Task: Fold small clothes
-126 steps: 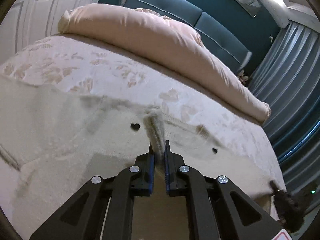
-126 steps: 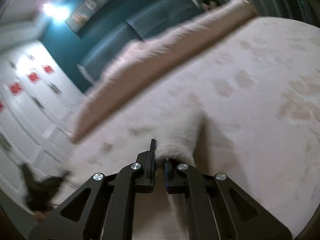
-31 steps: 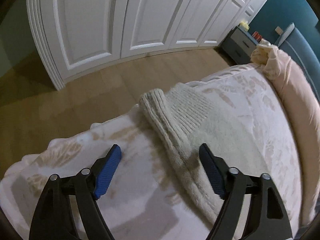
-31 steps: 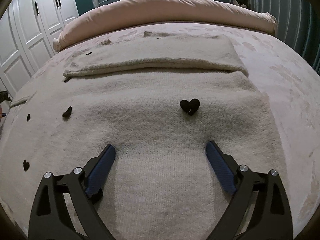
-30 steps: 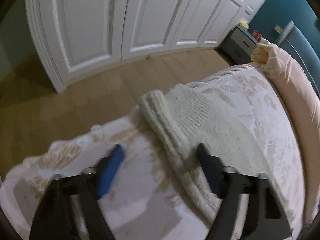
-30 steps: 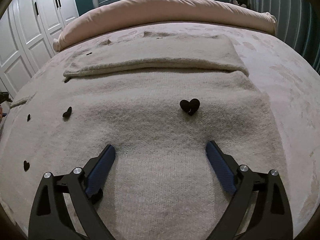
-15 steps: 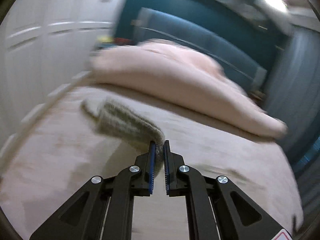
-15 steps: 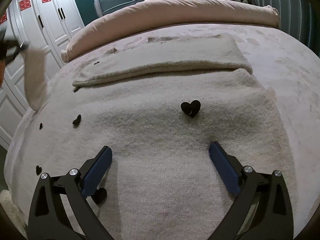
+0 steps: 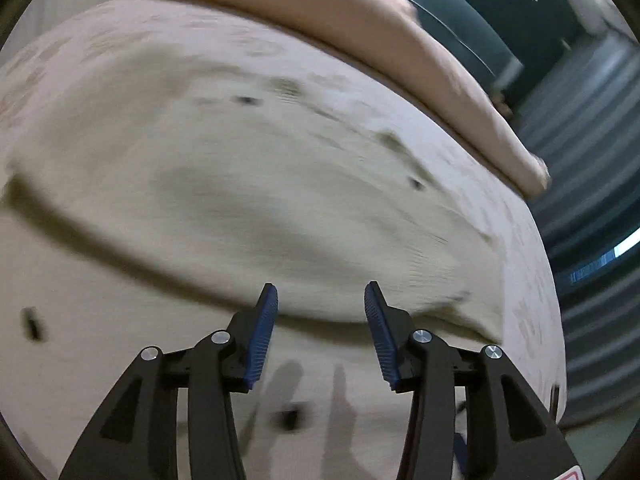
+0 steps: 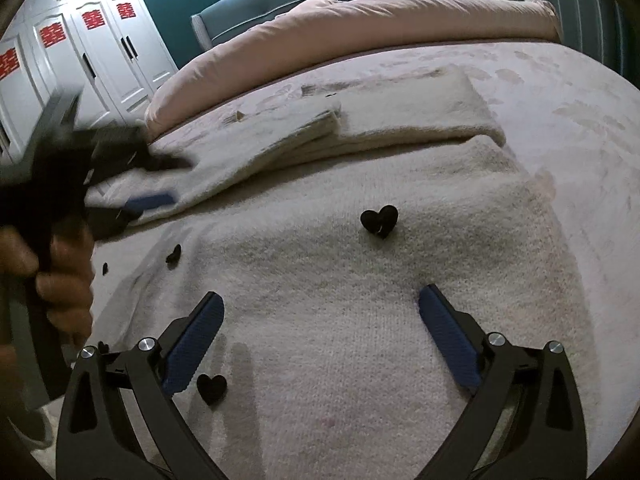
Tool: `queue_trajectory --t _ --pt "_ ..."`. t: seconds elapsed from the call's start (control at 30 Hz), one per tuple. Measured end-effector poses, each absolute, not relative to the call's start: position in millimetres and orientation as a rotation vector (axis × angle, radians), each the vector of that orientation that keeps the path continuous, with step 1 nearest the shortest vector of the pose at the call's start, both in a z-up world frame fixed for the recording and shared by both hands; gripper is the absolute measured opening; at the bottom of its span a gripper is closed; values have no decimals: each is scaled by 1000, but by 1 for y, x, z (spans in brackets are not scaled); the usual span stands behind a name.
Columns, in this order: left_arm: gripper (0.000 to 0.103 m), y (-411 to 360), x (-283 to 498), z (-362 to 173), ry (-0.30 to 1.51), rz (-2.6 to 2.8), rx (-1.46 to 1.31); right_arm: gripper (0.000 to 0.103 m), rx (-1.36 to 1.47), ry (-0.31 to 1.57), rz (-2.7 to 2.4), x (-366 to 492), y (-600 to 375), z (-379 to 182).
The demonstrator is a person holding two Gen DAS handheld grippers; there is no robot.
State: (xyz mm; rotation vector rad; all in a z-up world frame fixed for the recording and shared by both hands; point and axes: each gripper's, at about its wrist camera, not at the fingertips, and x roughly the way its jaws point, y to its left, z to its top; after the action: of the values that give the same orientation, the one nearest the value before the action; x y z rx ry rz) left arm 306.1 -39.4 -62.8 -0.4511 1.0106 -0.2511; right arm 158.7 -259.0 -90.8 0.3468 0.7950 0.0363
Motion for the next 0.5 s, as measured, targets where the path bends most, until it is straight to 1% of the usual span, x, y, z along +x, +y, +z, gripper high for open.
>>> queue_trajectory --t 0.1,0.23,0.33,0.4,0.43,0.47,0.5 --pt "56 26 307 -58 954 -134 -501 95 416 803 28 165 -268 -71" --pt "58 92 314 -54 930 -23 -561 95 511 717 65 188 -284 -32" --pt "58 127 322 -60 951 4 -655 94 554 761 78 232 -291 -27" --pt "58 136 330 -70 971 -6 -723 87 519 806 14 262 -290 -33" --pt "58 141 332 -75 972 -14 -762 79 503 837 -2 278 -291 -38" --pt "58 148 329 -80 967 -17 -788 68 492 873 -19 291 -288 -44" --pt "56 150 330 -81 956 -18 -812 65 476 934 -30 308 -282 -54"
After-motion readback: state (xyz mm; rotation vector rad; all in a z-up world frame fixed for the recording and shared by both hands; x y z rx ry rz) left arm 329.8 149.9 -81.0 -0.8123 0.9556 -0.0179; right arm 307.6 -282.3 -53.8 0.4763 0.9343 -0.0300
